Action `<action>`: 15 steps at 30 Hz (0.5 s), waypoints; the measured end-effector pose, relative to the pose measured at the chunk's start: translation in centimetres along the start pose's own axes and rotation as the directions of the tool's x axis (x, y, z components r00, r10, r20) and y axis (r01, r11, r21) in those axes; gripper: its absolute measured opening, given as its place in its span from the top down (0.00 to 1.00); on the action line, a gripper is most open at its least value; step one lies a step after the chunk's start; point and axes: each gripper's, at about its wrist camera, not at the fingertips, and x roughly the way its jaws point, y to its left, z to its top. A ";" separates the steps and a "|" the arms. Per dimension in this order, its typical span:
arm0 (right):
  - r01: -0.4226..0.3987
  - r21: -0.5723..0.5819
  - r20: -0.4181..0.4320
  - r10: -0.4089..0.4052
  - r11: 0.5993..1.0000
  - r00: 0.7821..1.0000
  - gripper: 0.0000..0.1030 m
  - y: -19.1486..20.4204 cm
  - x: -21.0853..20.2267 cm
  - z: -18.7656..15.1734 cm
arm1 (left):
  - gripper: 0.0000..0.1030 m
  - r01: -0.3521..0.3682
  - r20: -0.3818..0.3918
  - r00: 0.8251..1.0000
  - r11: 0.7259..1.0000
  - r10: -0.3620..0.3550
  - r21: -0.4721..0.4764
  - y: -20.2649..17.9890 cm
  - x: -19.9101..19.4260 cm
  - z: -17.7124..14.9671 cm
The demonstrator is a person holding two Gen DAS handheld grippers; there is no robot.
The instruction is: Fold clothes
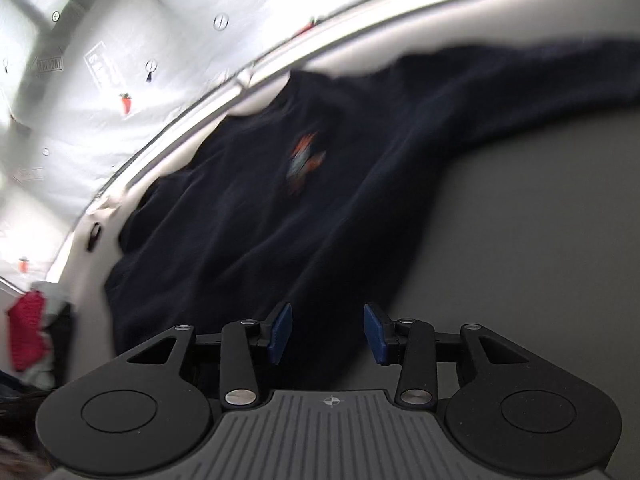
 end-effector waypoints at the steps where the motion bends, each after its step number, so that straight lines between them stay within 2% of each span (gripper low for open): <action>1: 0.021 -0.039 -0.023 -0.022 0.999 0.999 0.57 1.2 0.1 -1.0 | 0.37 0.016 0.000 1.000 1.000 -0.016 0.014 0.0 0.2 -0.2; 3: 0.057 -0.105 -0.038 -0.061 0.993 0.997 0.57 3.0 0.3 -2.5 | 0.37 0.058 0.006 0.998 0.998 -0.058 0.038 0.3 0.5 -0.5; 5: 0.072 -0.119 -0.046 -0.078 0.990 0.996 0.57 4.2 0.1 -3.9 | 0.37 0.092 0.005 0.996 0.994 -0.093 0.057 0.5 1.1 -0.6; 8: 0.149 -0.113 -0.039 -0.155 0.982 0.987 0.57 5.6 0.3 -5.0 | 0.37 0.149 -0.010 0.989 0.985 -0.149 0.090 0.5 1.7 -1.0; 15: 0.274 0.056 0.045 -0.277 0.960 0.960 0.58 6.9 -1.0 -7.6 | 0.38 0.237 0.001 0.971 0.963 -0.239 0.130 1.9 2.0 -1.1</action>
